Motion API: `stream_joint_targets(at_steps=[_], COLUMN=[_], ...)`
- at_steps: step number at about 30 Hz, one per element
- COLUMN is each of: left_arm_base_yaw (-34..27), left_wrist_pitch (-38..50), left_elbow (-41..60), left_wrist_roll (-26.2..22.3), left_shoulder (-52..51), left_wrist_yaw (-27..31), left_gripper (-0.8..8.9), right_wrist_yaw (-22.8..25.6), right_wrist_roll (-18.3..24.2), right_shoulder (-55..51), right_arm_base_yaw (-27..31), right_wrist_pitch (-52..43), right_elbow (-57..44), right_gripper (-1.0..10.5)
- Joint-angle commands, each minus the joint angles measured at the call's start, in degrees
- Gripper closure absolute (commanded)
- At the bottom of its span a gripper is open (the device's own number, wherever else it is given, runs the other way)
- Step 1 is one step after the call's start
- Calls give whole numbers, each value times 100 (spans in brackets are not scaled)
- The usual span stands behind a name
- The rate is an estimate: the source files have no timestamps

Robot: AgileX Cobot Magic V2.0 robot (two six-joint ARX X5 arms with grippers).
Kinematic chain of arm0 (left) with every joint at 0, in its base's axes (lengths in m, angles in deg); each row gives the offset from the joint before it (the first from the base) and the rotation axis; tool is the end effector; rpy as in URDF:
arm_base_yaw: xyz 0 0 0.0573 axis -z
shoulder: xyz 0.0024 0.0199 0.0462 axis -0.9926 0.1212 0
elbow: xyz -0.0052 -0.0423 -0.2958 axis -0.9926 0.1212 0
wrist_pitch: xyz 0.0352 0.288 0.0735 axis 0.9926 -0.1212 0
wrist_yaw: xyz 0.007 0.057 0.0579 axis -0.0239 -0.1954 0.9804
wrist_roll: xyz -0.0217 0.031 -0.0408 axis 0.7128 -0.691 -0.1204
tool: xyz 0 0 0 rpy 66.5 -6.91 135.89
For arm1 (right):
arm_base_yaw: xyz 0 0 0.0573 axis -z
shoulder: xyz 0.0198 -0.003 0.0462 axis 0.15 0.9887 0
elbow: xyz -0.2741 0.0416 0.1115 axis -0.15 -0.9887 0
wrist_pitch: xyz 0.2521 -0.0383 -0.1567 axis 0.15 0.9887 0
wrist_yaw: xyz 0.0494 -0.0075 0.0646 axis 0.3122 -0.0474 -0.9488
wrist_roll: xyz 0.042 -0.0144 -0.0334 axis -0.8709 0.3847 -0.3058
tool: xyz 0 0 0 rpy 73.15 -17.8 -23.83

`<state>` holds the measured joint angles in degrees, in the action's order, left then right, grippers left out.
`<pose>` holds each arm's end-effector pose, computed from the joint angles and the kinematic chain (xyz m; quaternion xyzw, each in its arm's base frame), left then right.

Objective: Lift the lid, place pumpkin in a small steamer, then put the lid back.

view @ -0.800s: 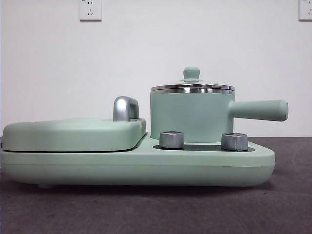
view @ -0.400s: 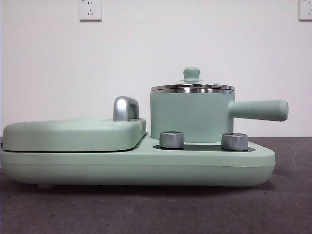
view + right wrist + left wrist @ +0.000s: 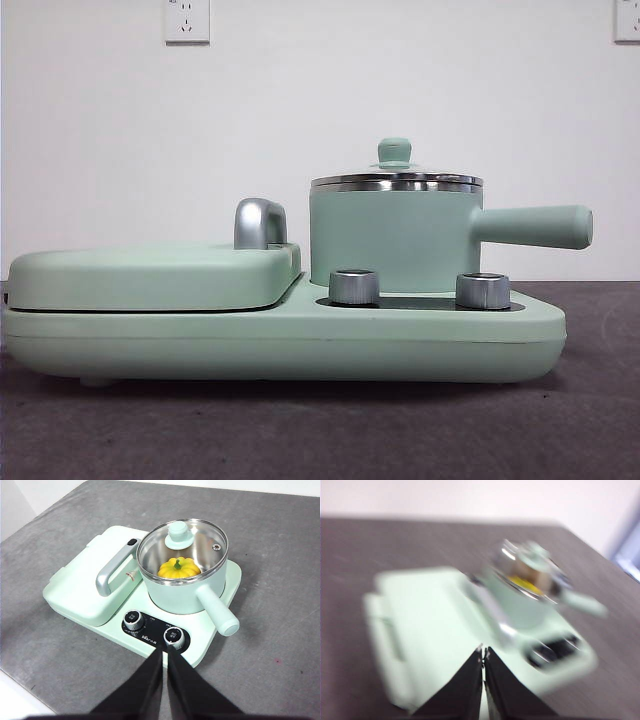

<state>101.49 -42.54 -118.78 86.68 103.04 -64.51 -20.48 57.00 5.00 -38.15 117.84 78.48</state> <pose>0.0891 -0.0369 0.3348 -0.0856 0.1590 -0.2477 0.9519 0.0556 0.0353 0.3951 0.0466 0.2483 0.2741 0.9279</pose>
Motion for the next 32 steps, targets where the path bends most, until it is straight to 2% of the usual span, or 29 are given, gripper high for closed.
stream_joint_targets(at_steps=[1,4,8,13,22,32], left_arm_base_yaw=[-612,-1034,-1355,-1519,-1550,-1550], left_wrist_pitch=[898,1670,2465,2671,2490,2306], left_elbow=[909,1808,2874,3654,3893,3893], left_wrist_roll=[-59,-66,-417,-444,-422,-511], left_shoulder=[-448,-898,-1353,-1792,-2109,-2109], left_wrist_yaw=[-4,-2,87,243,1298,1373], left_gripper=[807,807,807,807,807,807], right_wrist_yaw=[7,9,7,9,9,7], right_wrist_roll=[-52,-52,-52,-52,-52,-52], right_shoulder=[28,28,28,28,28,28], right_arm_base_yaw=[-35,-35,-35,-35,-35,-35], right_wrist_pitch=[-66,-63,-63,-66,-63,-63], right_elbow=[50,50,50,50,50,50], right_gripper=[935,935,935,935,935,935])
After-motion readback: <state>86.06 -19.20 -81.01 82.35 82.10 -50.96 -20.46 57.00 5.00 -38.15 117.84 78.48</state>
